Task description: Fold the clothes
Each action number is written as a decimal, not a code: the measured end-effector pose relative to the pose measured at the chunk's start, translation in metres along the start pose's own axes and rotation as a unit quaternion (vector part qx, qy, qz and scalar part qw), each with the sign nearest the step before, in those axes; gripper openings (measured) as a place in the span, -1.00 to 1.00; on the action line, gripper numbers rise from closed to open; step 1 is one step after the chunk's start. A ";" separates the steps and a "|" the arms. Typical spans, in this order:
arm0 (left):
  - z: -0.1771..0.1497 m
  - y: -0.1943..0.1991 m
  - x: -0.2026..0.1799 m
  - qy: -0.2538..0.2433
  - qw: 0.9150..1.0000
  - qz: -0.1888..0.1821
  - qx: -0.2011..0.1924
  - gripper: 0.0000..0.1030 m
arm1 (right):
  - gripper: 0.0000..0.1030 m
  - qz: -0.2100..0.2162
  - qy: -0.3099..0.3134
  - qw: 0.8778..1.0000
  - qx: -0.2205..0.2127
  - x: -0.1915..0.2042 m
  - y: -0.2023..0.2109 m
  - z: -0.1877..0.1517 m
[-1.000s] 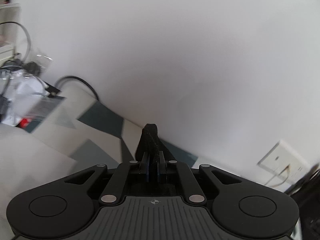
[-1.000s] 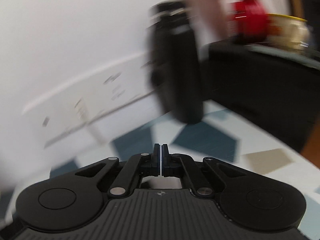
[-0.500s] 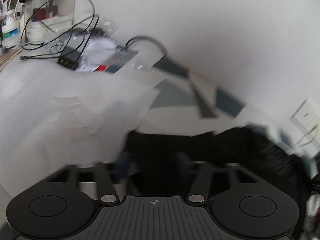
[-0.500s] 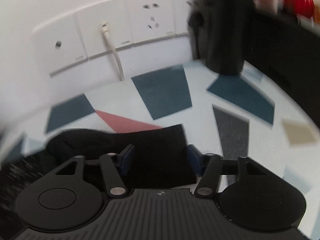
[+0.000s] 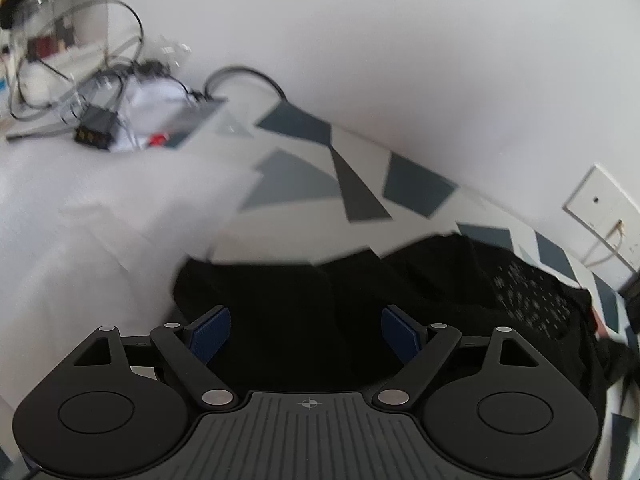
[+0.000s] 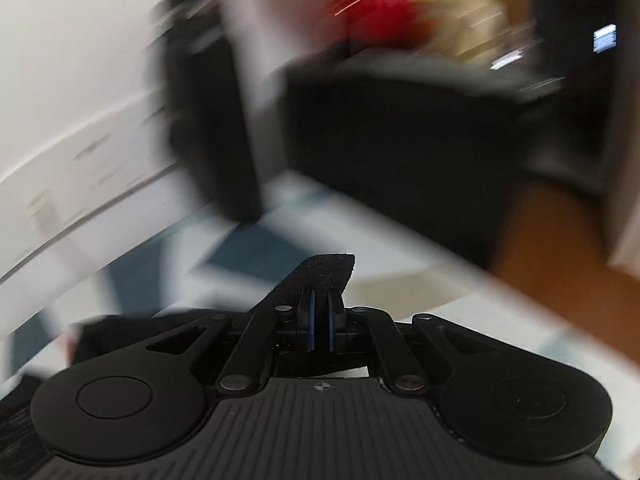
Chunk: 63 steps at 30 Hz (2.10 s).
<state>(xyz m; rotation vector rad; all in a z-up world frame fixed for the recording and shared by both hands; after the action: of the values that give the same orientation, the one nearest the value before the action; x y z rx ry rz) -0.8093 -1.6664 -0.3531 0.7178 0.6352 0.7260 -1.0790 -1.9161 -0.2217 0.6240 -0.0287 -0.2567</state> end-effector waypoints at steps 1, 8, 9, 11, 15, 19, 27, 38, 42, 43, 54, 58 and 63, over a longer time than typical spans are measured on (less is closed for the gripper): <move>-0.004 -0.003 -0.002 -0.001 1.000 -0.002 0.007 0.55 | -0.87 -0.022 -0.008 1.000 -0.012 -0.018 0.006 0.003; -0.012 -0.012 -0.015 -0.016 1.000 -0.010 0.019 0.65 | -0.82 0.002 0.049 0.997 0.054 -0.046 0.033 -0.037; -0.011 -0.012 -0.017 -0.017 1.000 -0.011 0.018 0.68 | -0.76 0.010 0.060 0.996 0.067 -0.048 0.036 -0.045; -0.010 -0.014 -0.019 -0.020 1.000 -0.012 0.015 0.72 | -0.47 0.017 0.073 0.994 0.076 -0.039 0.048 -0.057; -0.007 -0.018 -0.023 -0.026 1.000 -0.014 0.009 0.78 | 0.10 0.013 0.083 0.996 0.007 -0.006 0.072 -0.051; -0.003 -0.021 -0.029 -0.034 0.999 -0.017 0.002 0.81 | 0.10 0.086 0.114 0.989 -0.024 0.041 0.076 -0.038; 0.026 -0.047 -0.089 -0.100 0.993 -0.065 0.009 0.42 | 0.10 0.260 0.234 0.937 -0.007 0.178 0.073 -0.056; 0.008 -0.120 -0.154 -0.196 0.976 -0.059 0.073 0.55 | 0.08 0.313 0.339 0.886 0.047 0.278 0.051 -0.096; 0.018 -0.121 -0.147 -0.193 0.978 -0.072 0.047 -0.77 | -0.55 0.291 0.326 0.899 0.038 0.281 0.038 -0.092; 0.025 -0.125 -0.145 -0.173 0.979 -0.087 0.059 -0.90 | -0.74 0.287 0.320 0.902 0.034 0.281 0.034 -0.088; 0.090 -0.146 -0.167 -0.124 0.984 -0.130 -0.005 -0.55 | -0.72 0.327 0.207 0.920 0.062 0.302 0.007 -0.048; 0.099 -0.137 -0.168 -0.115 0.972 -0.203 0.005 0.13 | 0.34 0.331 0.283 0.892 0.118 0.314 0.007 -0.066; 0.104 -0.123 -0.134 -0.107 0.975 -0.192 0.007 0.37 | 0.39 0.347 0.346 0.870 0.059 0.305 0.034 -0.060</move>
<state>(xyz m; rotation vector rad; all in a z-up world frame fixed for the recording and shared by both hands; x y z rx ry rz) -0.7684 -1.8718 -0.3504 0.6506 0.5604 0.2819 -0.7696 -1.9305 -0.2658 0.7589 0.4214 0.6831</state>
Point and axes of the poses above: each gripper's, at about its wrist camera, not at the fingertips, and y roughly against the way its jaws point, x to its left, z to its top, the point moved 8 cm from there along -y, roughly the way its jaws point, and after that the axes turned 7 degrees about y, right-handed, at the moved point
